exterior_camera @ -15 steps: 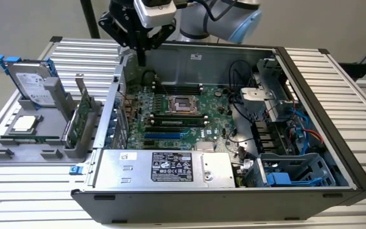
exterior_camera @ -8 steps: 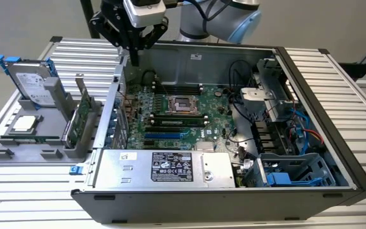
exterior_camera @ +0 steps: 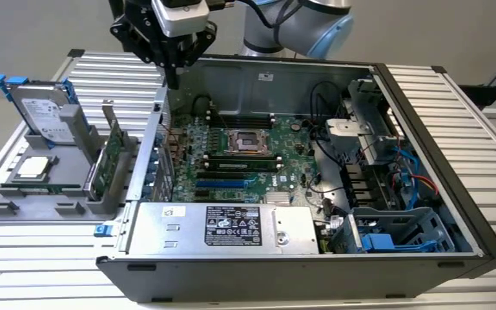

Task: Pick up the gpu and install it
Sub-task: 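Reach for the gpu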

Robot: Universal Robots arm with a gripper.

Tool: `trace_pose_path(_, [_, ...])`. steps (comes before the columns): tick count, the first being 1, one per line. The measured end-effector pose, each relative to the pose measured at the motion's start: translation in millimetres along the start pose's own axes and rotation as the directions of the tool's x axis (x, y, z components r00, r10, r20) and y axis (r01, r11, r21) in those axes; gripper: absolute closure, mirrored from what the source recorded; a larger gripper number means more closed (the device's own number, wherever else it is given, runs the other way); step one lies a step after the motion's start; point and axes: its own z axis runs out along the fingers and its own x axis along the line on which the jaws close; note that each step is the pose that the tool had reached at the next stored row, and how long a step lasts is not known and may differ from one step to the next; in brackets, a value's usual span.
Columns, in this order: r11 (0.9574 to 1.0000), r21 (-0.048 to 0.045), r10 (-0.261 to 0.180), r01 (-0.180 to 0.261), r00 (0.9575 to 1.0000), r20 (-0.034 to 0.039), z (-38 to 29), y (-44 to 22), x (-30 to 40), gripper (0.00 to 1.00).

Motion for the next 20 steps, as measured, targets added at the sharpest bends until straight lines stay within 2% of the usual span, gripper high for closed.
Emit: trace_pose_path(20, [1.0,0.0,0.0,0.0,1.0,0.0,-0.8,-2.4,34.1,1.0])
